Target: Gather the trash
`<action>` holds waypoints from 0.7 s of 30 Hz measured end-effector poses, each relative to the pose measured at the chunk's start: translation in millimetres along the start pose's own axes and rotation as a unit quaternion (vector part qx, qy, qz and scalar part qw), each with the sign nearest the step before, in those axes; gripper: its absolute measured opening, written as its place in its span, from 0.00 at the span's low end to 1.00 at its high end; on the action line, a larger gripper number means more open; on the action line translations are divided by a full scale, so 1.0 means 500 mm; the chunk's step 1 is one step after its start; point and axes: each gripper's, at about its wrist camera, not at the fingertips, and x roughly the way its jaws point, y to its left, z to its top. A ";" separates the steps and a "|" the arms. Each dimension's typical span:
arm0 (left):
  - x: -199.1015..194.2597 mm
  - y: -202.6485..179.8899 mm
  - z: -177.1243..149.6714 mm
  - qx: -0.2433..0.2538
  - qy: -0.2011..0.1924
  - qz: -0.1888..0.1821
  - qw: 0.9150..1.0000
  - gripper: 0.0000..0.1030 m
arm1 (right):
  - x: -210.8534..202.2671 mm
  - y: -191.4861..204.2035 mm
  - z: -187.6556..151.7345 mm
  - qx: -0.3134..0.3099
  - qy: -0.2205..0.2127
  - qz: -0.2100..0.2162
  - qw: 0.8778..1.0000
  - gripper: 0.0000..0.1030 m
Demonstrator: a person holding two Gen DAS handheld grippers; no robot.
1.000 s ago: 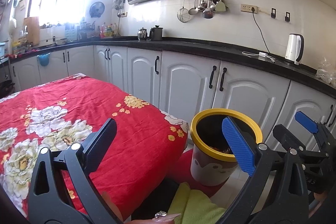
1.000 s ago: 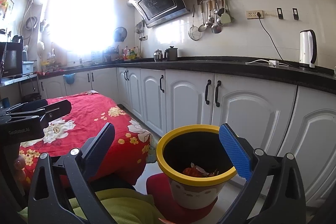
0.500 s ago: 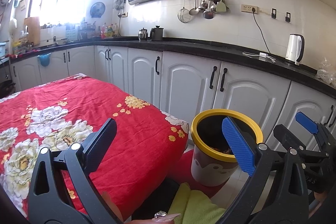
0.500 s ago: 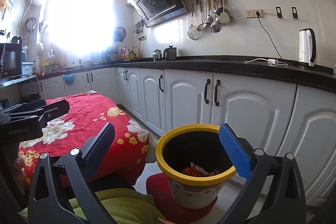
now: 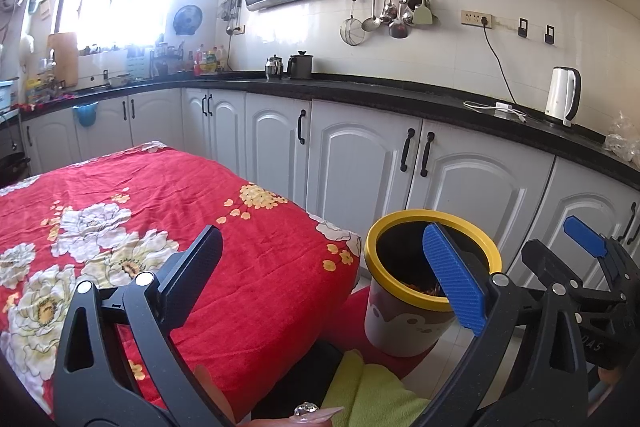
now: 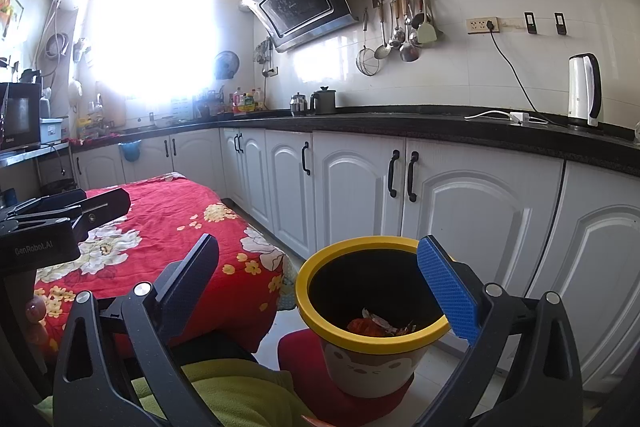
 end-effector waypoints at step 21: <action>0.000 0.004 0.003 0.000 -0.001 0.000 1.000 0.89 | 0.000 -0.002 0.000 0.001 0.001 0.000 1.000 0.94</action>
